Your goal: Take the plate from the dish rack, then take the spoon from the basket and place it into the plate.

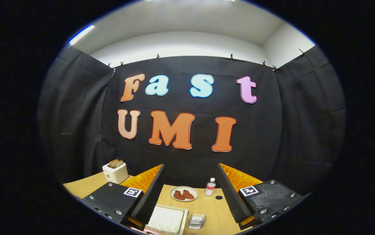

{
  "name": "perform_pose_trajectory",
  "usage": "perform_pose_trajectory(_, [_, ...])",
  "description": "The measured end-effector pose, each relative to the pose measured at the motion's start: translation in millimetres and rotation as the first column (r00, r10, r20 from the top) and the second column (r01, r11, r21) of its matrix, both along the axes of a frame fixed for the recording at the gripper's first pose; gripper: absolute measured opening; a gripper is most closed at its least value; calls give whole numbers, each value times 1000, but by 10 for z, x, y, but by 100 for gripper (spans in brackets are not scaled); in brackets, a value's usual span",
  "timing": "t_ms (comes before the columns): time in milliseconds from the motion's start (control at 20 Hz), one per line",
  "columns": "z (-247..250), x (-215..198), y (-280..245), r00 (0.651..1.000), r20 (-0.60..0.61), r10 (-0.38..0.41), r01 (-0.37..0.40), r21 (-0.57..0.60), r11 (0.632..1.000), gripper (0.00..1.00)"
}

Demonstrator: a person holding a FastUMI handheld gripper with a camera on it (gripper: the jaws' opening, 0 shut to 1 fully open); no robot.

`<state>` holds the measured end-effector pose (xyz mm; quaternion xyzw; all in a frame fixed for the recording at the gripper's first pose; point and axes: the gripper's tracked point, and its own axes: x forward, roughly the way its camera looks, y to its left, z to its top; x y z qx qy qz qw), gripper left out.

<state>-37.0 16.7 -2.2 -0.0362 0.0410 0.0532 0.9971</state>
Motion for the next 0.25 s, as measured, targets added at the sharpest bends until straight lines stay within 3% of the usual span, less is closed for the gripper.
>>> perform_pose_trajectory(250, [56, -24, 50, 1000, 23, 13, -13, -2, 1000, 93])
